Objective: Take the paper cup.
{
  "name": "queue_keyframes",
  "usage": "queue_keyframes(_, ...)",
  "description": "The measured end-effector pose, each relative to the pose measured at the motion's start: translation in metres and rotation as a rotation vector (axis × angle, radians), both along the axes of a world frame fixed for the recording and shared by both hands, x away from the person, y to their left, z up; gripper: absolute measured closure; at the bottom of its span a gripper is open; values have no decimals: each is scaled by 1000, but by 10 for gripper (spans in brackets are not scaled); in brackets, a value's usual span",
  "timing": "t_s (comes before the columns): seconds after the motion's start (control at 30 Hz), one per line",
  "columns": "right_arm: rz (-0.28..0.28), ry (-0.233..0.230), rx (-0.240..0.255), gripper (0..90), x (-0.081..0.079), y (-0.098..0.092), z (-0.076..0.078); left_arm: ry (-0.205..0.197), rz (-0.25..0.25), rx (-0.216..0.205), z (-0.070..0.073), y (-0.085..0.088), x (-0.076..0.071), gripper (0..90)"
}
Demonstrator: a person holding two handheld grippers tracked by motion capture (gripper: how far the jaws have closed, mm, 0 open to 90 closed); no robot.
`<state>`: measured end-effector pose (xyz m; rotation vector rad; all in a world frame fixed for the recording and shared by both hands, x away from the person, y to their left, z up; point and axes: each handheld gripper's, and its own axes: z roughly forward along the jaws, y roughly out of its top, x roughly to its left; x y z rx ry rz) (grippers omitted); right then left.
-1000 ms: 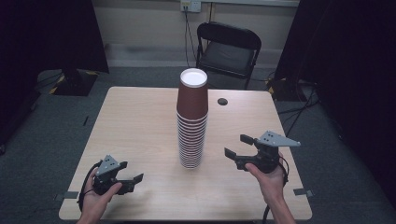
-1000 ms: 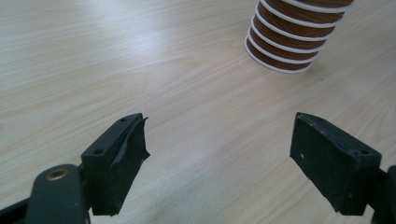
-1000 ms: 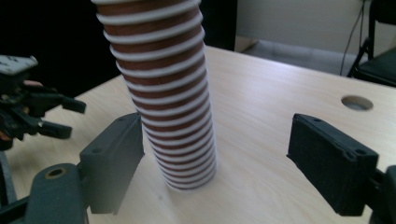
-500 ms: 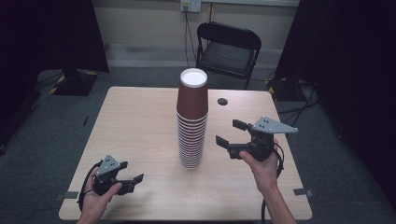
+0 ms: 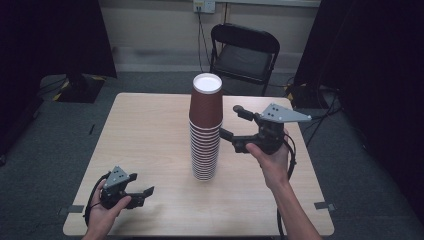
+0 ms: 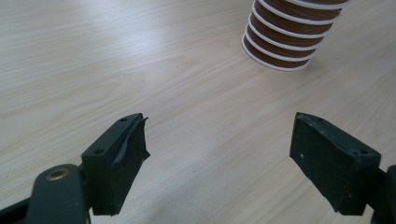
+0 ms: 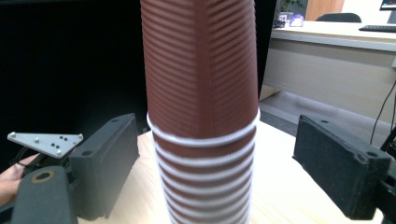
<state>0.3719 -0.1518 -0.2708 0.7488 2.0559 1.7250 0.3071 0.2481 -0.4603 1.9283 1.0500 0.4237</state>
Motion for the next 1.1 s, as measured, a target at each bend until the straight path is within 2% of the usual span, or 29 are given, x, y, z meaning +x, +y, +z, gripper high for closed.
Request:
queue_keyframes(0.13, 5, -12, 2, 136, 4, 7, 5, 1, 0, -1, 0, 0, 0, 185)
queue_keyframes(0.23, 35, -7, 10, 134, 11, 17, 12, 2, 0, -3, 0, 0, 0, 184)
queue_keyframes(0.43, 40, -18, 23, 134, 16, 24, 18, 4, 2, -3, 0, 1, -1, 184)
queue_keyframes(0.6, 46, -11, 0, 132, 23, 31, 25, 5, 2, 2, 0, 1, 0, 184)
queue_keyframes(0.7, 57, -11, 6, 127, 29, 38, 28, 5, -3, -1, 0, 0, 0, 184)
queue_keyframes(0.87, 53, -9, 0, 119, 35, 46, 28, 5, 0, 0, 0, 1, 0, 184)
queue_keyframes(0.97, 62, 3, -20, 106, 42, 52, 25, 5, -1, -5, 0, 2, 0, 184)
queue_keyframes(1.1, 70, 13, -18, 106, 49, 59, 19, 6, -1, -5, 0, 2, 0, 185)
